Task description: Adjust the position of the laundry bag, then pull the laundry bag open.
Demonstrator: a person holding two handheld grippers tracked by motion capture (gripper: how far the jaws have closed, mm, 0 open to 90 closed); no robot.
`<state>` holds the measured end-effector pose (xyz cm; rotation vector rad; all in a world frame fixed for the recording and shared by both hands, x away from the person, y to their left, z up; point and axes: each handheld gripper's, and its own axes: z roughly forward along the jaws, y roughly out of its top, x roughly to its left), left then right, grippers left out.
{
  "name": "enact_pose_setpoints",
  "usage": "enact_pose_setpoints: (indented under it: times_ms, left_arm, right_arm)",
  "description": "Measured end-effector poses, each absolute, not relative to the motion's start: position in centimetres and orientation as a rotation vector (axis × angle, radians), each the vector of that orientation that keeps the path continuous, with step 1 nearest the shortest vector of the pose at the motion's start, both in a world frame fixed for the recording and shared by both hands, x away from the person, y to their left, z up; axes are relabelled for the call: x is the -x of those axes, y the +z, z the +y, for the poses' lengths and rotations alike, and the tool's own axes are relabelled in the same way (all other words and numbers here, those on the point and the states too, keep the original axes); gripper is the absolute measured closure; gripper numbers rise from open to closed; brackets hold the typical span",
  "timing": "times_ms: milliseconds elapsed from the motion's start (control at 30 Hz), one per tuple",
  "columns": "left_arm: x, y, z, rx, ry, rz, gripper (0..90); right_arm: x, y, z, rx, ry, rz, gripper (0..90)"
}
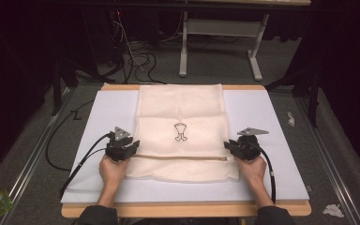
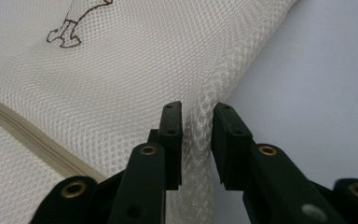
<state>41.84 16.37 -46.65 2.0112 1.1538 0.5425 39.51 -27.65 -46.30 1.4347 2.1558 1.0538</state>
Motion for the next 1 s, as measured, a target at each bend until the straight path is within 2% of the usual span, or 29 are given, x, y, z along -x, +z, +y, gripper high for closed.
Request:
enact_pose_setpoints:
  times_ms: [67,167,233,433,800,1000]
  left_arm:
    - [-41.8,-46.7,16.3,-2.012,0.55,1.153,59.3]
    - [-41.6,-46.7,16.2,-1.998,0.564,1.149,54.4]
    - [-41.3,-46.4,16.2,-1.973,0.565,1.141,52.5]
    - [-40.5,-46.0,16.0,-1.957,0.542,1.114,49.9]
    - [-39.0,-46.2,14.3,-1.98,0.501,1.048,46.7]
    - [-38.3,-46.4,12.1,-2.027,0.491,0.973,45.8]
  right_arm:
    - [-39.5,-46.4,-27.7,-1.433,1.052,2.154,72.8]
    - [-39.4,-46.4,-27.6,-1.434,1.059,2.123,60.2]
    - [-39.3,-46.5,-27.8,-1.434,1.061,2.122,55.9]
    - [-38.7,-46.3,-28.5,-1.451,1.095,2.09,48.4]
    - [-37.7,-46.0,-29.1,-1.489,1.113,2.085,49.5]
    - [-37.3,-46.2,-29.0,-1.503,1.125,2.099,48.6]
